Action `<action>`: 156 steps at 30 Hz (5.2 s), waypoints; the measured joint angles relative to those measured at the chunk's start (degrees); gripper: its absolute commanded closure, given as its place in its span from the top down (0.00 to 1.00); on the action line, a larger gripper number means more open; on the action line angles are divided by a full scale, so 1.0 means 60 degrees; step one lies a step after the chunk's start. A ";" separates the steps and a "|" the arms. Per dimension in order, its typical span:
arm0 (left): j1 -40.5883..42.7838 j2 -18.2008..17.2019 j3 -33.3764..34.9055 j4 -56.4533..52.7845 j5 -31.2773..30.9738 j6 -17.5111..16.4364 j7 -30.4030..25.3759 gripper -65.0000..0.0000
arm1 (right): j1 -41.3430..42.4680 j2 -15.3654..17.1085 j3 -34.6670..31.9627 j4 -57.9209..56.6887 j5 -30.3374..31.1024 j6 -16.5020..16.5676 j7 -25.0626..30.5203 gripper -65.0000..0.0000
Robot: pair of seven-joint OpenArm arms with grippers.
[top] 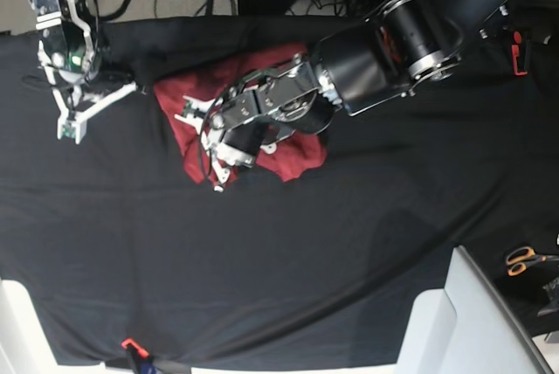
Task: Fold the T-shirt properly
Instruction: 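Press and drag the left gripper across the stack to flatten it, then smooth the stack's edge with the left gripper toward the right gripper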
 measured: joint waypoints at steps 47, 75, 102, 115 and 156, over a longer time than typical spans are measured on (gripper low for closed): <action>0.0007 0.0525 0.0077 -0.0087 -0.0044 0.0033 -0.0393 0.00 | -0.0601 -0.1191 -0.1155 0.0080 -0.0018 0.0459 0.0040 0.00; -0.0557 0.0397 0.0062 -0.0058 0.0080 0.0029 -0.0466 0.95 | -0.0597 -0.1118 -0.1147 0.0080 -0.0018 0.0463 0.0036 0.00; 0.0852 -0.0863 -0.2142 0.4328 0.1435 0.0025 0.1093 0.96 | -0.0561 -0.0951 -0.1140 0.0087 -0.0018 -0.0299 0.0036 0.00; 0.3716 -0.1344 -0.4211 0.6768 0.1413 0.0022 0.1344 0.00 | -0.0940 -0.0080 -0.1122 0.1978 -0.0004 -0.0401 0.0040 0.00; 0.5191 -0.1963 -0.5588 0.6896 0.1450 0.0025 -0.0175 0.00 | -0.0922 -0.0135 -0.1224 0.2146 -0.0015 0.0667 0.0000 0.00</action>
